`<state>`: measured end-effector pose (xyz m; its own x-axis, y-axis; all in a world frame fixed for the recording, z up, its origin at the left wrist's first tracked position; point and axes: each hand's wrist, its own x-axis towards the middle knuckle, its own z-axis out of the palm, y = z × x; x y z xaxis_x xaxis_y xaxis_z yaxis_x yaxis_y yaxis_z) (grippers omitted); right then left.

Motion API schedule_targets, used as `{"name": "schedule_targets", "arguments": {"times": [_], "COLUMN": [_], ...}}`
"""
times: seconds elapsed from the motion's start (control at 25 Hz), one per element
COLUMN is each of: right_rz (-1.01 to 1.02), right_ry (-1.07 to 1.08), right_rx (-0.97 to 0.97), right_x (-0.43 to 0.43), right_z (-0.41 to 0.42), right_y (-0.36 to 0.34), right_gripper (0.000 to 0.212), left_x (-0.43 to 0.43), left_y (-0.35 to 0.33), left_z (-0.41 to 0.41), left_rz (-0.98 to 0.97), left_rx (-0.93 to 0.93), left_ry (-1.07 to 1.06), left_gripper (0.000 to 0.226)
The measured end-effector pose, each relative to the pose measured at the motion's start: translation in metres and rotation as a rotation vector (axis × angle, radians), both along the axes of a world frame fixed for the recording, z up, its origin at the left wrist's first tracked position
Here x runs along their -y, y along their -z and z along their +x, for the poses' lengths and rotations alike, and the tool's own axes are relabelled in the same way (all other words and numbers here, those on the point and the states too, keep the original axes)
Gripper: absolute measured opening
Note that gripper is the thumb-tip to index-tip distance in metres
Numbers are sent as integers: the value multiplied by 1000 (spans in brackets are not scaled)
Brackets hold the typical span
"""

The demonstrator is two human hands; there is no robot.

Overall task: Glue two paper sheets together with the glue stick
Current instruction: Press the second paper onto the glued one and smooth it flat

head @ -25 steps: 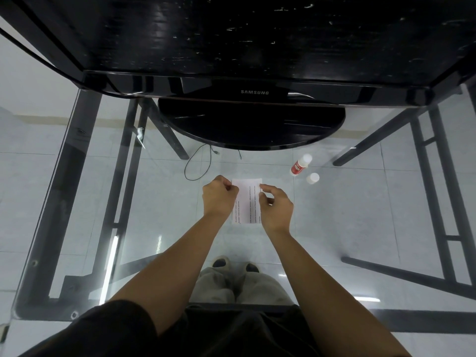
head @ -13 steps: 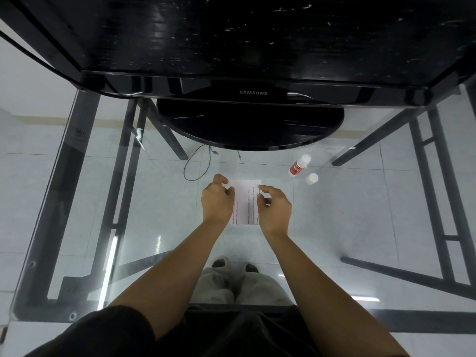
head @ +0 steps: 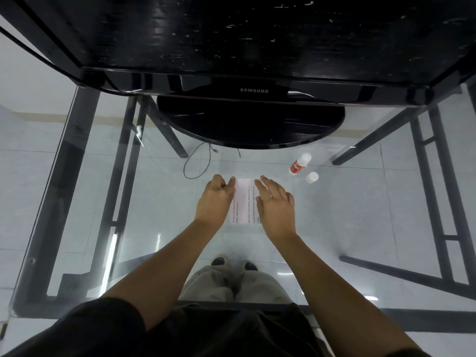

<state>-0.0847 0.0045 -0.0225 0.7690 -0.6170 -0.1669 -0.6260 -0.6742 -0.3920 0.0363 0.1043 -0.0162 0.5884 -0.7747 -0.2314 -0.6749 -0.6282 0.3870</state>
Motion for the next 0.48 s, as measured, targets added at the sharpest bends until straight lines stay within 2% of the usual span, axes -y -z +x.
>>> {"name": "schedule_targets", "arguments": {"times": [0.08, 0.16, 0.36, 0.48], "right_rz": [-26, -52, -98, -120], "right_ry": [-213, -324, -401, -419], "right_rx": [-152, -235, -276, -294], "right_x": [9, 16, 24, 27], "right_z": [-3, -7, -12, -12], "right_y": [3, 6, 5, 4], "right_gripper": [61, 59, 62, 65], "left_x": [-5, -11, -17, -24], "left_y": [4, 9, 13, 13], "left_z": [2, 5, 13, 15], "left_rz": [56, 124, 192, 268], "left_rx": [81, 185, 219, 169], "left_ry": [62, 121, 227, 282], "left_gripper": [46, 50, 55, 69]}}
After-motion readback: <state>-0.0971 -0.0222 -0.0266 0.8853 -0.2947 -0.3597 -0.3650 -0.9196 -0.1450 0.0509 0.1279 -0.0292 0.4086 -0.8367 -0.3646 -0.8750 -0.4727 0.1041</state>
